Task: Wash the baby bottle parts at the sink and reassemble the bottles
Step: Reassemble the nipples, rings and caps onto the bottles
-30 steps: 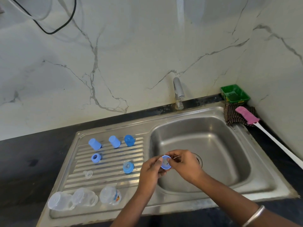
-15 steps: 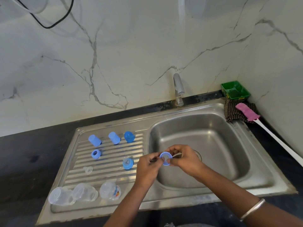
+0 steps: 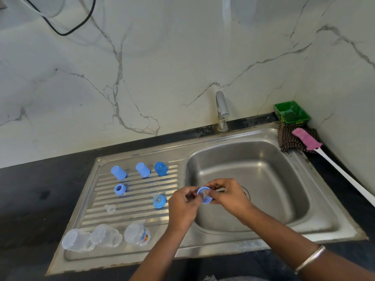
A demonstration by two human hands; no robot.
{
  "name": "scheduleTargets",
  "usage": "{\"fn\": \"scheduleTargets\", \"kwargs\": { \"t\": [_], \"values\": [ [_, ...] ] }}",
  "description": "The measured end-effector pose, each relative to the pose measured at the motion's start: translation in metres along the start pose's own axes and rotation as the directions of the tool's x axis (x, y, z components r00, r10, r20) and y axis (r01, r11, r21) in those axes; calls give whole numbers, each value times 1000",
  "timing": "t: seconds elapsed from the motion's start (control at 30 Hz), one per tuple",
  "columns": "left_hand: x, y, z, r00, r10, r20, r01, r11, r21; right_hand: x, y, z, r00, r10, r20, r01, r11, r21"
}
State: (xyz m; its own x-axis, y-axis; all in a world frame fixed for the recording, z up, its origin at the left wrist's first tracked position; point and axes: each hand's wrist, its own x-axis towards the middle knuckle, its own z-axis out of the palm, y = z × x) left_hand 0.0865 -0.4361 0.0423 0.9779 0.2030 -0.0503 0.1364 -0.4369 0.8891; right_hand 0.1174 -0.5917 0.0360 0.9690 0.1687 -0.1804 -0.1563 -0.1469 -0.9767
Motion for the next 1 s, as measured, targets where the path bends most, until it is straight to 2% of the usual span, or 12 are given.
{"fn": "scheduleTargets", "kwargs": {
  "t": [0.07,0.2,0.37,0.53,0.63,0.87,1.0],
  "values": [
    [-1,1,0,1000,-5,-9,5,1000,13,1,2,2,999,-23,-36,21,999,-45],
    [-6,1,3,1000,-16,-22,17,999,30,0,7,7,993,-117,-19,108,955,-275],
    [-10,4,6,999,-25,-42,27,998,50,-2,8,12,991,-87,-105,50,948,-314],
    [-6,4,5,992,-44,-122,52,997,58,-4,-3,9,996,-83,-23,76,975,-209],
    [-4,5,4,994,-11,-112,21,997,80,-6,-7,9,998,-50,-41,43,986,-159],
    [-9,2,16,997,-54,-61,56,998,32,-5,-3,11,994,-47,-98,14,949,-316],
    [-10,2,18,997,-56,-57,57,998,16,-7,0,10,994,-47,-101,17,961,-277]
  ]
}}
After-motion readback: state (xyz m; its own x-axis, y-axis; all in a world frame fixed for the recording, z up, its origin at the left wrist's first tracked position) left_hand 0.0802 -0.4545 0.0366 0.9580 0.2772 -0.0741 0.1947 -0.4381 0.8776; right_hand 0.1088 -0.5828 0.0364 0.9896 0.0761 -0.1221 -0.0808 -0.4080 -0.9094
